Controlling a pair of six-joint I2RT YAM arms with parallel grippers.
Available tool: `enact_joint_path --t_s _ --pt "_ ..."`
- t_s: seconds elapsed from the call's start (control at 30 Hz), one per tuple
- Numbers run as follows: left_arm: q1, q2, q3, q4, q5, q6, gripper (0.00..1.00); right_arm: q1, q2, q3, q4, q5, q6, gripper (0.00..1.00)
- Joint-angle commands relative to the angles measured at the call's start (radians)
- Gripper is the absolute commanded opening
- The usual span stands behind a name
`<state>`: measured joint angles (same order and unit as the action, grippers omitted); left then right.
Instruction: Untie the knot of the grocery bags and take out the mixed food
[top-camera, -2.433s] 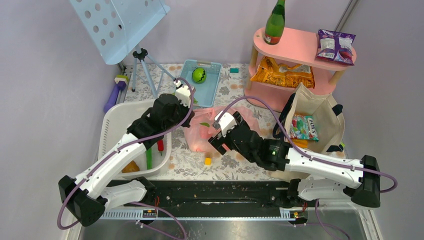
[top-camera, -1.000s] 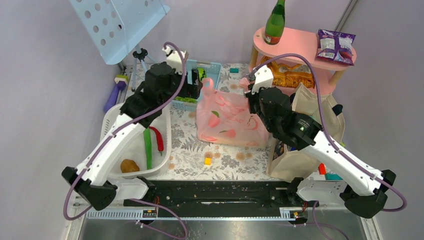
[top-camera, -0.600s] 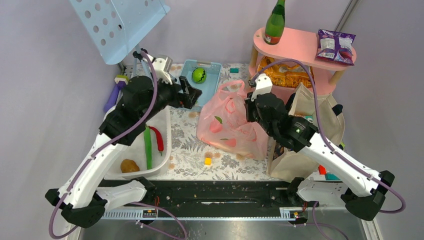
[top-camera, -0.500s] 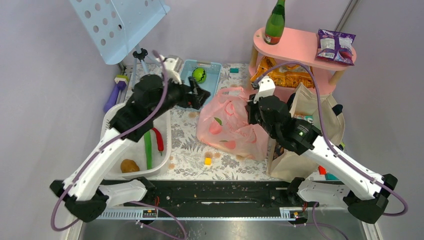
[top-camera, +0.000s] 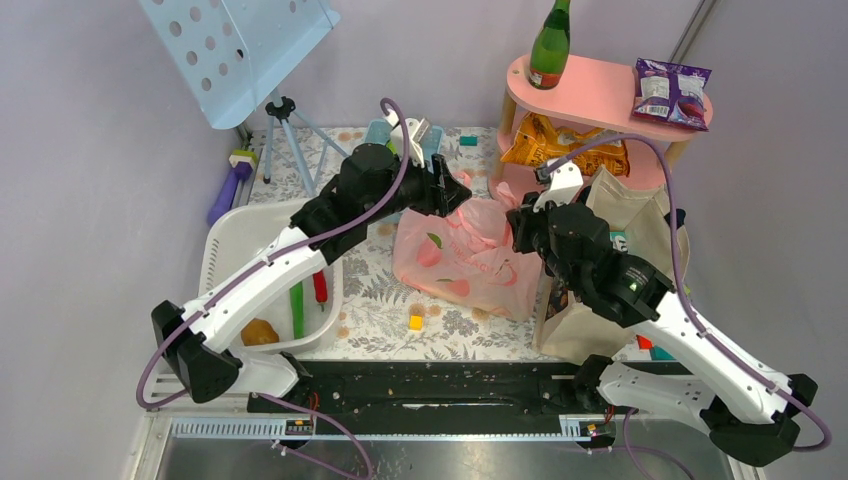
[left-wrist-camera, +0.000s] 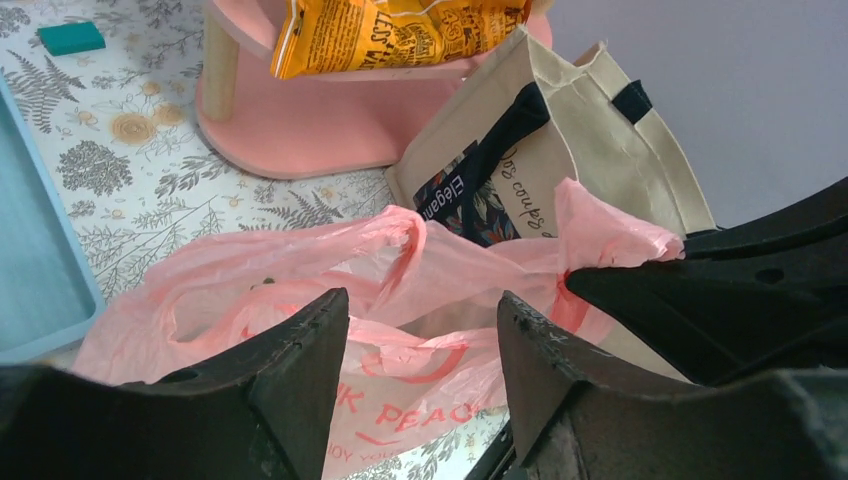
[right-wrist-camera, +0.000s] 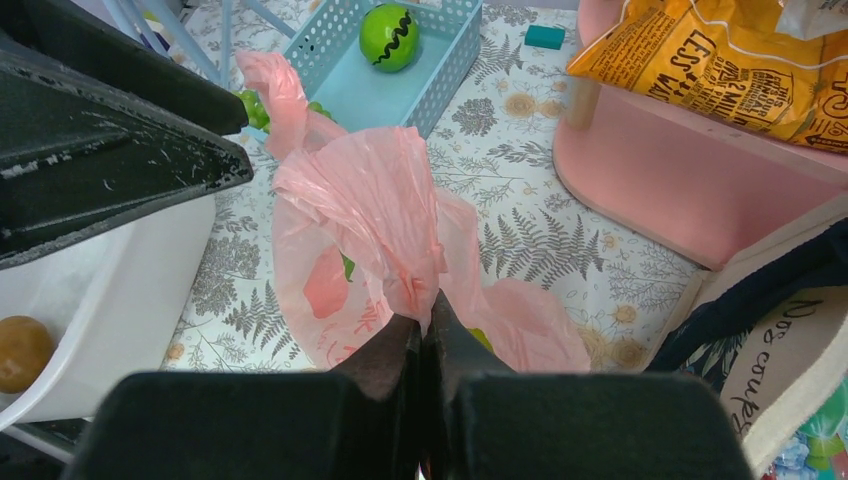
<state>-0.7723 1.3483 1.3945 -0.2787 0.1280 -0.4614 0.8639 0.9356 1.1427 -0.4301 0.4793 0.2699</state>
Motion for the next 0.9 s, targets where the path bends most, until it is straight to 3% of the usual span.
enact_joint_path --t_s 0.0,0.33,0.6,0.7,0.87 --pt "0.008 0.011 0.005 0.118 -0.005 -0.006 0.56 -0.008 -0.034 -0.005 0.021 0.033 0.012 0.00" --pt "0.025 0.134 0.102 0.097 0.107 -0.011 0.56 -0.009 -0.058 -0.010 0.004 0.053 0.008 0.00" --pt "0.024 0.222 0.124 0.145 0.056 0.043 0.54 -0.011 -0.077 0.002 -0.020 0.070 -0.003 0.00" --pt "0.024 0.249 0.124 0.173 0.033 0.057 0.47 -0.011 -0.088 -0.001 -0.029 0.082 -0.006 0.00" --pt "0.025 0.260 0.108 0.258 0.083 0.067 0.10 -0.011 -0.095 -0.010 -0.042 0.094 -0.010 0.00"
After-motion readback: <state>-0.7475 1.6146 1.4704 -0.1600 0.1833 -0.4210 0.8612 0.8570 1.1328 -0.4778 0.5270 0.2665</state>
